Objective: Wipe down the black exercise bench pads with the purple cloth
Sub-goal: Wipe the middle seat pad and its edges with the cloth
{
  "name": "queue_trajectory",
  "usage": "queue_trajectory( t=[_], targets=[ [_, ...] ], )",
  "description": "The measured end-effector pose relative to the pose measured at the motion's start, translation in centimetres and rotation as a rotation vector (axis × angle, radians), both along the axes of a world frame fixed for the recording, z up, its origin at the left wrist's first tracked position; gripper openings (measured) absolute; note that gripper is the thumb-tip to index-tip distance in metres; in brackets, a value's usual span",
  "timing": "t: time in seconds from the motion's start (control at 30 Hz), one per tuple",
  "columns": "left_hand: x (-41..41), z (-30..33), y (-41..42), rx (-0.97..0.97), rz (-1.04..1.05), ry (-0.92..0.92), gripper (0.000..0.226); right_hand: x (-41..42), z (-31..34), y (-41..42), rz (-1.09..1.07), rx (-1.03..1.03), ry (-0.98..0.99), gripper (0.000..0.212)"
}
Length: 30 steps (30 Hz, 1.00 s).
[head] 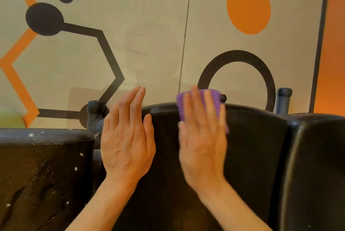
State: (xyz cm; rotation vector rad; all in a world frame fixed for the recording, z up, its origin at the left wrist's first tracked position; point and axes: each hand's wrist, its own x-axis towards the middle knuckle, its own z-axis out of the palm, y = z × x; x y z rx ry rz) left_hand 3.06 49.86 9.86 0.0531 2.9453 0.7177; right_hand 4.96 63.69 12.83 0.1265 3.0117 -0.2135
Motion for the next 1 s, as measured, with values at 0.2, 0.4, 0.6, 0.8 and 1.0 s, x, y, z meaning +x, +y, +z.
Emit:
queue_trajectory(
  t=[0.2,0.4,0.6,0.8,1.0],
  targets=[
    [-0.1,0.1,-0.1,0.017,0.007,0.005,0.049,0.2,0.9,6.1,0.247,0.07,-0.051,0.05],
    [-0.1,0.0,-0.2,0.002,-0.009,-0.008,0.051,-2.2,0.8,0.6,-0.06,-0.088,0.044,0.036],
    [-0.1,0.3,-0.6,0.05,-0.002,-0.041,0.056,-4.3,2.0,2.7,0.207,-0.137,-0.138,0.037],
    [4.3,0.9,-1.5,0.134,0.191,-0.129,0.064,-4.3,2.3,1.5,-0.138,-0.037,-0.051,0.037],
    [5.2,-0.4,-1.1,0.068,0.192,-0.133,0.065,-5.3,0.8,-5.6,0.507,-0.154,-0.168,0.036]
  ],
)
